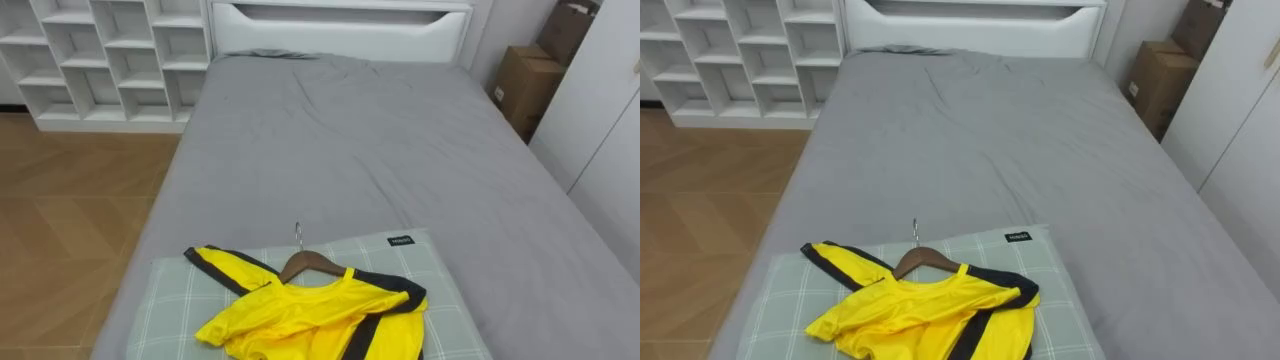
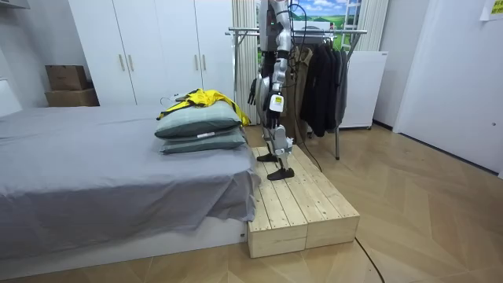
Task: Hang clothes
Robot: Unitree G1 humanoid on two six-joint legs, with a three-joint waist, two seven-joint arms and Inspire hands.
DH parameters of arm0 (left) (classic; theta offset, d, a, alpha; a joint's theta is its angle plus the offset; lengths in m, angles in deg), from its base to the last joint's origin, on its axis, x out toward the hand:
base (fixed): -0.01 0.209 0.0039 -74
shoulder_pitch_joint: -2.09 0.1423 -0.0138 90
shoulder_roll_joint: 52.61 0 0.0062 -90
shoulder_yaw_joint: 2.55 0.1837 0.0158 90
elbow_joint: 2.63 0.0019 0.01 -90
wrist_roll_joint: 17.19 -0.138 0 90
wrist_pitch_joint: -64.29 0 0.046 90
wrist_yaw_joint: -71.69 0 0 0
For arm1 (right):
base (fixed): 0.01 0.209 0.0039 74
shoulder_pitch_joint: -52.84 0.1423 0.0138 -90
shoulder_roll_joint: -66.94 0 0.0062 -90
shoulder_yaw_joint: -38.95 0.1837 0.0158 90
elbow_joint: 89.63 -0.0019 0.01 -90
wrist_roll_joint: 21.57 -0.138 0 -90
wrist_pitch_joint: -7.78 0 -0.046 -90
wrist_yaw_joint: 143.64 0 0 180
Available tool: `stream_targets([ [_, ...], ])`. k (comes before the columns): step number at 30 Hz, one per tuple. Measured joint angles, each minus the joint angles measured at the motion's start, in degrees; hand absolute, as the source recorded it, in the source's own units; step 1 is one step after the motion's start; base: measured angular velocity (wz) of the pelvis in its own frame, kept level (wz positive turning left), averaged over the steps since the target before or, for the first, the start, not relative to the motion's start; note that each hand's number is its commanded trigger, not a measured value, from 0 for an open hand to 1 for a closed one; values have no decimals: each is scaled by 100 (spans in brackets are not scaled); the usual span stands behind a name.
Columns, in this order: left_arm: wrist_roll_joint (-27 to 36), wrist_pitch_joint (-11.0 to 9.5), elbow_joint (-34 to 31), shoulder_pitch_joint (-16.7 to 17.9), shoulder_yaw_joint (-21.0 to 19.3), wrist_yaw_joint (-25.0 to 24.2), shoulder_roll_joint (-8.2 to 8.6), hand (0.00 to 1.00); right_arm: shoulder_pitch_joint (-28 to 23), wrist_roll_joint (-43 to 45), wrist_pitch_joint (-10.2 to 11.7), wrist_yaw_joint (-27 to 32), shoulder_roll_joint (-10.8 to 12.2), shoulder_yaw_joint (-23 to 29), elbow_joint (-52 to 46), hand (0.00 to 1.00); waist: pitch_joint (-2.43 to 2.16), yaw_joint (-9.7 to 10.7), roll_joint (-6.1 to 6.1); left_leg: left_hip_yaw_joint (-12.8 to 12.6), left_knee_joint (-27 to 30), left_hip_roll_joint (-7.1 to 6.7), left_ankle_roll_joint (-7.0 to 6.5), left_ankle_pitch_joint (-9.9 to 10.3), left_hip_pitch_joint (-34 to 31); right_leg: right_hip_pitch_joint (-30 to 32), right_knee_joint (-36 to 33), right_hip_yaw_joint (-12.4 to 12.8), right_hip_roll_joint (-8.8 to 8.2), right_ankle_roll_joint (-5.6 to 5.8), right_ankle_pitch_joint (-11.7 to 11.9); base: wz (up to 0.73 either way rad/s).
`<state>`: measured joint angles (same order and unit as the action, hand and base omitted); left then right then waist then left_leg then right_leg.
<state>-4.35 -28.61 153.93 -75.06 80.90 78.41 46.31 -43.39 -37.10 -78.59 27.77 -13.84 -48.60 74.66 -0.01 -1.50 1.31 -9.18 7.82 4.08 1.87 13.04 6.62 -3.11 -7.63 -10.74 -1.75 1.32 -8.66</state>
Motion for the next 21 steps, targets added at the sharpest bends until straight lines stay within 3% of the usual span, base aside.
stream_targets([
  [16,-7,-2,-12,-80,5,117,7,0,63,-431,-2,-29,8,-63,125,0,48,-2,2,-82,-2,1,0,0,3,15,-11,55,3,0,0,-1],
  [21,-5,-90,-47,-117,-4,206,15,0,81,-427,4,-31,7,-67,147,0,50,-8,-6,-89,-1,1,0,0,4,19,-12,69,6,0,0,-1],
])
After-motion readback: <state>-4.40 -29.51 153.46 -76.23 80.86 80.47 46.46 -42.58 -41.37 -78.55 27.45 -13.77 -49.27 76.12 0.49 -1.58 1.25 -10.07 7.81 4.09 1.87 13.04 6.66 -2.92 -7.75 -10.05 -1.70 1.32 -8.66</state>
